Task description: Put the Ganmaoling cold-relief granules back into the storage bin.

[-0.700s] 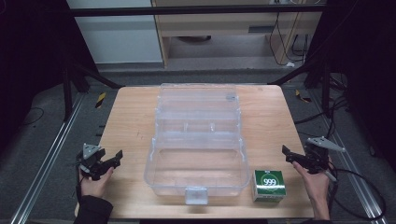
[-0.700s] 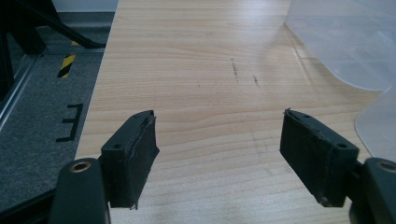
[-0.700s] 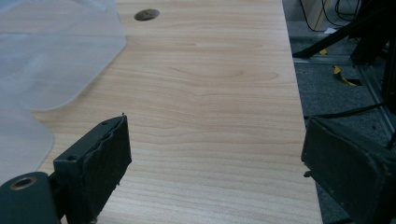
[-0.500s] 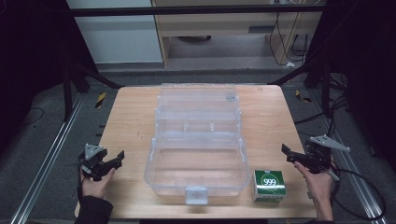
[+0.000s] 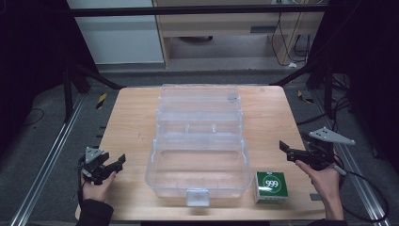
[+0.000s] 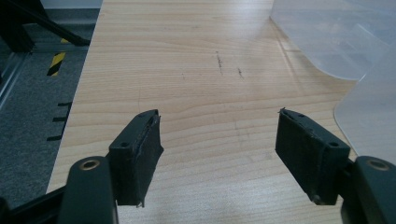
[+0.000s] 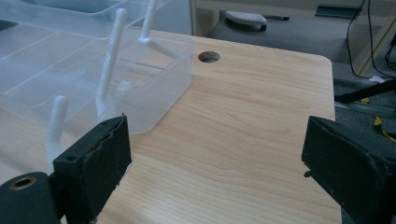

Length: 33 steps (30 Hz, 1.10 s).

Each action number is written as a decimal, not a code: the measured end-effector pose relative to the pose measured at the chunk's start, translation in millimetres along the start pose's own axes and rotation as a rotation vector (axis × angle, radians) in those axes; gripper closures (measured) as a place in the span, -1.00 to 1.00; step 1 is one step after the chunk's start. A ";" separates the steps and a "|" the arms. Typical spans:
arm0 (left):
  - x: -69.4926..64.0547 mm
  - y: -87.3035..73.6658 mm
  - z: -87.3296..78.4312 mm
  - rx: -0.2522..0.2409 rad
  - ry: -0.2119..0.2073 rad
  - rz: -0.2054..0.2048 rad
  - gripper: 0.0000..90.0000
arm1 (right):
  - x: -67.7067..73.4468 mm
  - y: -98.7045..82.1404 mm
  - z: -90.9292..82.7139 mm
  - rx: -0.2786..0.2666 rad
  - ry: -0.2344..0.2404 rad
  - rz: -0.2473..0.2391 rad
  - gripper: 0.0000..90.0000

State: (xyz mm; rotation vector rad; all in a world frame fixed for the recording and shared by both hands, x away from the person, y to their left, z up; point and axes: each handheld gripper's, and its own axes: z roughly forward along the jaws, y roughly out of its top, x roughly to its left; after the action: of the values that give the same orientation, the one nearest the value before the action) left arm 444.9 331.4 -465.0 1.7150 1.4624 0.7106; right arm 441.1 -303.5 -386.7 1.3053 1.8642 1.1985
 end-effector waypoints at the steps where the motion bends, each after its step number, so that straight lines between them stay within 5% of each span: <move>1: -0.4 -0.1 0.5 0.003 -0.001 0.003 -0.32 | 0.9 2.5 -0.2 0.007 0.003 -0.013 -0.81; 11: -4.1 -0.7 2.1 0.027 0.000 0.051 -0.33 | 11.7 21.6 -1.5 0.078 0.094 -0.125 -0.81; 22: -4.3 -1.1 2.9 0.030 0.004 0.056 -0.35 | 29.8 32.2 -3.9 0.203 0.193 -0.297 -0.87; 33: -4.9 -1.3 3.9 0.037 0.002 0.063 -0.36 | 42.0 32.5 -3.7 0.299 0.288 -0.411 -0.91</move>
State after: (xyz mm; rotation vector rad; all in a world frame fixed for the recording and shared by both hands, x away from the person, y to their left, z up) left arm 446.3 325.9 -467.9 1.7958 1.4360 0.7226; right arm 436.4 -261.7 -354.1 0.8528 2.4478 0.9506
